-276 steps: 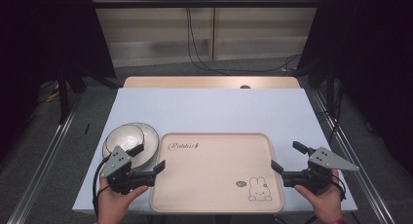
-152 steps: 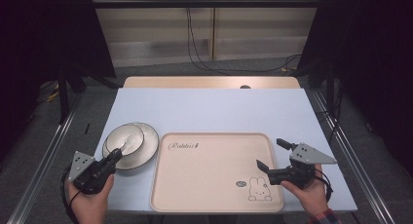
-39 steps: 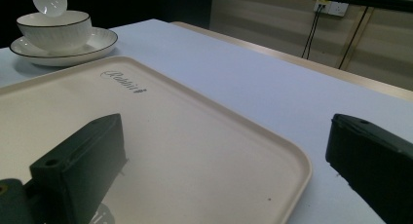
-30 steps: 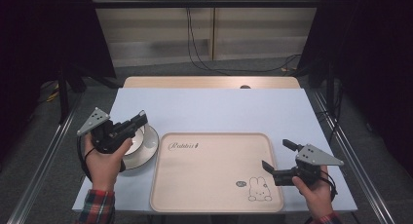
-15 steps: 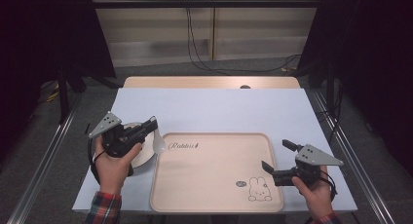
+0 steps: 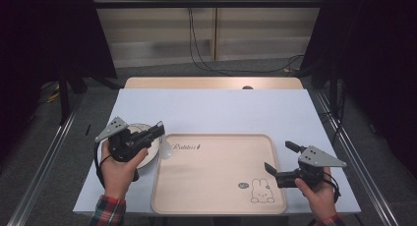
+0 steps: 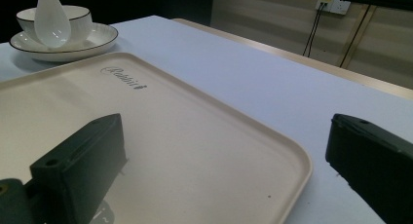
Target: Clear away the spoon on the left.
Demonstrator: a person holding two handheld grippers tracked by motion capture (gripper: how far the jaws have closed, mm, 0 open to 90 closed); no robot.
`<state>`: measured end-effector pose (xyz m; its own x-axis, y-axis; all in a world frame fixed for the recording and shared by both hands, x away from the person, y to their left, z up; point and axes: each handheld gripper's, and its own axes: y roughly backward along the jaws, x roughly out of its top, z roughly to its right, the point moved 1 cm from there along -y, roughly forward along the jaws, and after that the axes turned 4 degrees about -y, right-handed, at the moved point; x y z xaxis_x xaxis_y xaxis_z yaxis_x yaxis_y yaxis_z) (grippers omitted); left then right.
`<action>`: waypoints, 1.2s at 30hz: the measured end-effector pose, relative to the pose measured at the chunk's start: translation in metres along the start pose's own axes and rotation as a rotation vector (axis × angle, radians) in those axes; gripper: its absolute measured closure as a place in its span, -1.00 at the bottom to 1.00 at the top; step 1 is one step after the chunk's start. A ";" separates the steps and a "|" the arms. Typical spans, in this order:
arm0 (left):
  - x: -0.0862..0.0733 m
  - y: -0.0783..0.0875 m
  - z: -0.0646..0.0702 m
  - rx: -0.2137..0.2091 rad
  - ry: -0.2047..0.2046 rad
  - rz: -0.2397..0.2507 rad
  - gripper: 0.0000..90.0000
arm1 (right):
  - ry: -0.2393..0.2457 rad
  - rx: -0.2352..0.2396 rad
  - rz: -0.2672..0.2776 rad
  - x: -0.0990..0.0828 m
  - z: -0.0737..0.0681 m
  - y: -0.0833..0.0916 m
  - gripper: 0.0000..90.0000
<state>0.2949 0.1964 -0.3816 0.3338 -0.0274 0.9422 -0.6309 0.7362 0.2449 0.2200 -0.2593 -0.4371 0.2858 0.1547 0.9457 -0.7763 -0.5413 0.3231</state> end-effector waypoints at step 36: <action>-0.027 -0.008 0.029 -0.083 -0.005 -0.068 0.90 | -0.001 0.011 -0.004 -0.001 0.002 0.000 -0.98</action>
<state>0.2703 0.1717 -0.4028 0.3699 -0.0821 0.9254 -0.5470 0.7859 0.2884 0.2210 -0.2607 -0.4380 0.2899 0.1561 0.9443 -0.7689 -0.5495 0.3269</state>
